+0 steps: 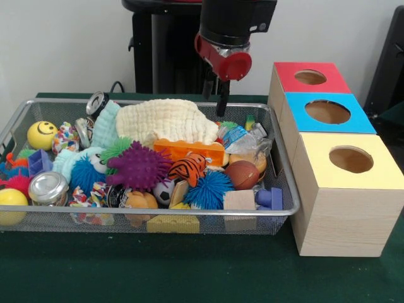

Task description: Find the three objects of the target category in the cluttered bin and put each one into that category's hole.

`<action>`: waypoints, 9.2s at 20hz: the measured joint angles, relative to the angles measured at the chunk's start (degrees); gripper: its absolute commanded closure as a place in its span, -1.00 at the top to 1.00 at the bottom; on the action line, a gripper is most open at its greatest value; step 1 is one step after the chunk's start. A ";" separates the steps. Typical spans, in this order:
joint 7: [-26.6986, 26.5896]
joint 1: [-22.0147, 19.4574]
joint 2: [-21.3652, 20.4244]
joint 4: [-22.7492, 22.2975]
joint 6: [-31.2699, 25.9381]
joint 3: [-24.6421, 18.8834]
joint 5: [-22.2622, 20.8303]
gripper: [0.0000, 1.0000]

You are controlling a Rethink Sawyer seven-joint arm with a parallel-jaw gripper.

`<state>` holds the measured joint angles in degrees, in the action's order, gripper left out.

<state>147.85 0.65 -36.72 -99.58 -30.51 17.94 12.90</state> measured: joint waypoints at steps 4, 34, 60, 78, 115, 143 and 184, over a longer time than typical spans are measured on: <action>4.55 2.94 -0.21 0.89 -6.43 3.17 3.45 1.00; 12.93 3.39 3.67 7.18 -15.06 8.11 10.85 1.00; 12.93 3.61 6.15 3.71 -8.04 7.45 21.26 1.00; 12.93 4.18 6.27 -5.00 4.97 1.67 29.85 1.00; 12.93 3.89 9.31 -6.00 8.03 -3.24 33.07 1.00; 12.93 0.61 9.46 -5.92 8.02 -5.22 33.07 1.00; 18.02 18.35 4.48 12.58 -39.79 27.07 19.71 -1.00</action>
<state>165.87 19.00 -32.24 -87.00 -70.30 45.00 32.61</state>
